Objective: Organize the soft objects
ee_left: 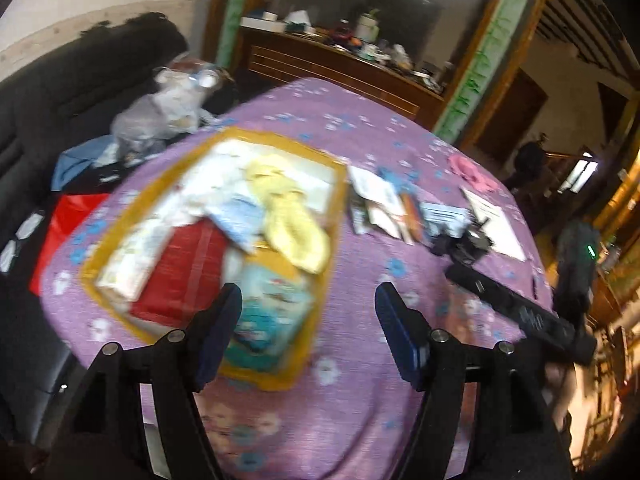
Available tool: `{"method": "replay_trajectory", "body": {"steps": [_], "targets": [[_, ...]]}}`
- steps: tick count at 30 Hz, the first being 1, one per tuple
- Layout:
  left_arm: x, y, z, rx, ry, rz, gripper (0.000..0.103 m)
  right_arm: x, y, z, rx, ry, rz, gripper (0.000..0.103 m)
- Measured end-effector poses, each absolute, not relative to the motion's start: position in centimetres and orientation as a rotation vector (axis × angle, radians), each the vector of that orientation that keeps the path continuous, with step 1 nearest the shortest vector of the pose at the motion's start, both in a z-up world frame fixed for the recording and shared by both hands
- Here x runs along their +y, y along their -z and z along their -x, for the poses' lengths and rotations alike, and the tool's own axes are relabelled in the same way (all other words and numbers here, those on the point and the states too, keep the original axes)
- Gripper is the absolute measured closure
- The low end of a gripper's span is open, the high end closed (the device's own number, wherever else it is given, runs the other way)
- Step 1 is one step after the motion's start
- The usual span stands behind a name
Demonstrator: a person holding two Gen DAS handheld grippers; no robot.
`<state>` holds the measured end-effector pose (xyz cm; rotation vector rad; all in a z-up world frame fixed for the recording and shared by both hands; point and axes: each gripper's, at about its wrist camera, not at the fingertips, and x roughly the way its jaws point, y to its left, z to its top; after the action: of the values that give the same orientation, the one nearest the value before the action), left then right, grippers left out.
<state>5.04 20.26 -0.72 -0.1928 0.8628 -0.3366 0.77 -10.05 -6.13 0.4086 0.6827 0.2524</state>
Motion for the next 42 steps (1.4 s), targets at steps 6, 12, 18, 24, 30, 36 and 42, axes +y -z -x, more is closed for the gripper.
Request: {"method": "replay_trajectory", "body": {"steps": [6, 12, 18, 24, 30, 36, 42], "targets": [[18.5, 0.6, -5.8, 0.888, 0.394, 0.219, 0.034, -12.5, 3.4, -6.5, 0.73, -0.094, -0.357, 0.038], [18.9, 1.0, -6.4, 0.902, 0.394, 0.232, 0.034, -11.8, 2.9, -14.3, 0.833, 0.012, -0.274, 0.068], [19.3, 1.5, -7.5, 0.919, 0.41, 0.263, 0.034, -11.5, 5.7, -17.5, 0.953, 0.084, -0.239, 0.072], [17.0, 1.0, -9.0, 0.941, 0.479, 0.247, 0.034, -10.0, 5.7, -17.4, 0.918, 0.056, -0.17, 0.09], [13.7, 2.1, -11.2, 1.008, 0.509, 0.194, 0.034, -10.8, 4.4, -12.1, 0.81, -0.027, -0.24, 0.103], [11.0, 3.8, -14.9, 1.089, 0.511, 0.205, 0.035, -12.4, 5.3, -4.8, 0.7, -0.149, -0.327, 0.103], [8.8, 5.6, -20.1, 1.142, 0.419, 0.227, 0.035, -13.0, 6.9, -3.6, 0.648, -0.236, -0.338, 0.103]]}}
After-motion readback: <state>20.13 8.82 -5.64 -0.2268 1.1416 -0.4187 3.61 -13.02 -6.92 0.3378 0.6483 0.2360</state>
